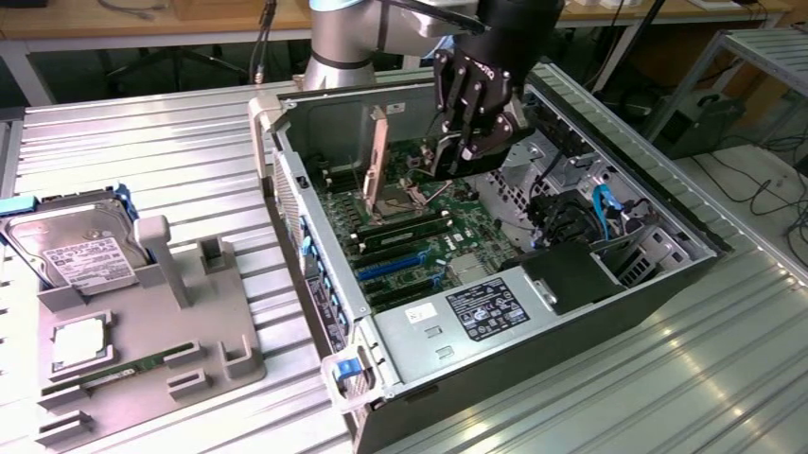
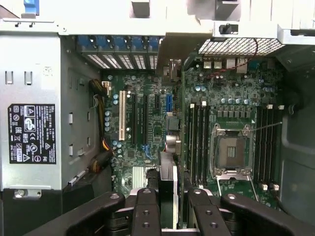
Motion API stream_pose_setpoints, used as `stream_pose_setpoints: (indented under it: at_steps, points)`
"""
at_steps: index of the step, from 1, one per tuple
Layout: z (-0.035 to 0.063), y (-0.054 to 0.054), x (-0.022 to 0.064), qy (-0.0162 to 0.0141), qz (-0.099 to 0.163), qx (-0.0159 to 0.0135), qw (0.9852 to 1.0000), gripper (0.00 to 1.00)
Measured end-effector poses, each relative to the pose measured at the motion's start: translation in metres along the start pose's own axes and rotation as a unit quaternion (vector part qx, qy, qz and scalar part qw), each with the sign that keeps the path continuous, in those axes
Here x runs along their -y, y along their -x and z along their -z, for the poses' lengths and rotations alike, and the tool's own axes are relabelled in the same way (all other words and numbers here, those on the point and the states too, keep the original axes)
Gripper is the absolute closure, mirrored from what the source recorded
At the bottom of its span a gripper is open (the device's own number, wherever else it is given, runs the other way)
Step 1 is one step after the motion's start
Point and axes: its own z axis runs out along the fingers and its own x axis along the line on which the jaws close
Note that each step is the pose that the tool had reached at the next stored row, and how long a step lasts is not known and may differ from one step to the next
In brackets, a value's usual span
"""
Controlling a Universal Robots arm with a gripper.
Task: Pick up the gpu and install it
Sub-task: 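Insert the gpu into the slot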
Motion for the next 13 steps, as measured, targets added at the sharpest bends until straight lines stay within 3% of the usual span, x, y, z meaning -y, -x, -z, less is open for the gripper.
stream_pose_setpoints:
  at_steps: [2,9,13]
  points:
    - [-0.0012,0.0,0.0,-0.0007,0.001,0.017,0.9999,0.73]
    - [-0.0117,0.0,-0.0012,-0.0011,-0.005,0.017,0.9998,0.73]
    - [-0.0228,0.0,-0.001,-0.0014,-0.017,0.0162,0.9997,0.73]
